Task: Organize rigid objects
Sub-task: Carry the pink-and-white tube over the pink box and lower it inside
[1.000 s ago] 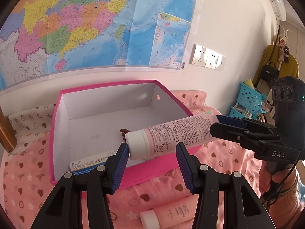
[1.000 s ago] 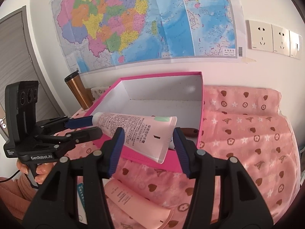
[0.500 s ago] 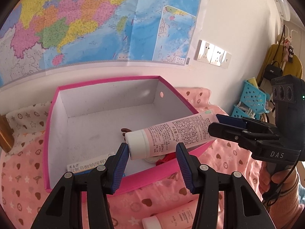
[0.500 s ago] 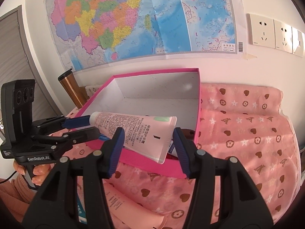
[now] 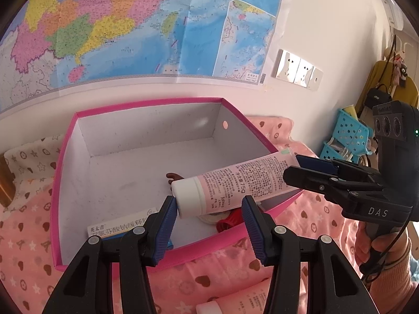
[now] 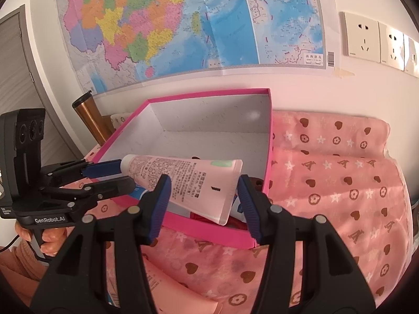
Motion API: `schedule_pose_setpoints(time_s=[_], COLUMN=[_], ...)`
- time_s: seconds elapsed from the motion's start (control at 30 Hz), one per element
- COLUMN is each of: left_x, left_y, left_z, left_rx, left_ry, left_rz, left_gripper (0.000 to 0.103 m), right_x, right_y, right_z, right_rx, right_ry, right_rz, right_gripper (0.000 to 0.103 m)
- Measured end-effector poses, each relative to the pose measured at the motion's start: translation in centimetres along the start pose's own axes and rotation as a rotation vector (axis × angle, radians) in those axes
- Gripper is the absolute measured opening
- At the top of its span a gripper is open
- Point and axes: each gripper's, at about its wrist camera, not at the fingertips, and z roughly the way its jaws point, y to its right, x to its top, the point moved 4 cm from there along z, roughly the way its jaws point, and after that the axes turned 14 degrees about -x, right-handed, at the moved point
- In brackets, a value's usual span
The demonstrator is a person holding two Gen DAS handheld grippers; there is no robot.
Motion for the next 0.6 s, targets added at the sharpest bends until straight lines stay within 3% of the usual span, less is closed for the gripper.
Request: schedule_pose_setpoints(time_s=[0.6], left_x=[0.1], left_y=[-1.1], left_z=[2.1], left_rx=[0.007], left_ry=[-0.048], left_rz=[-0.024], left_gripper=[0.051], right_x=[-0.1], right_y=[0.5], right_z=[2.2], right_rx=[-0.033], right_ry=[-0.06], right_rz=[-0.006], right_gripper=[0.056])
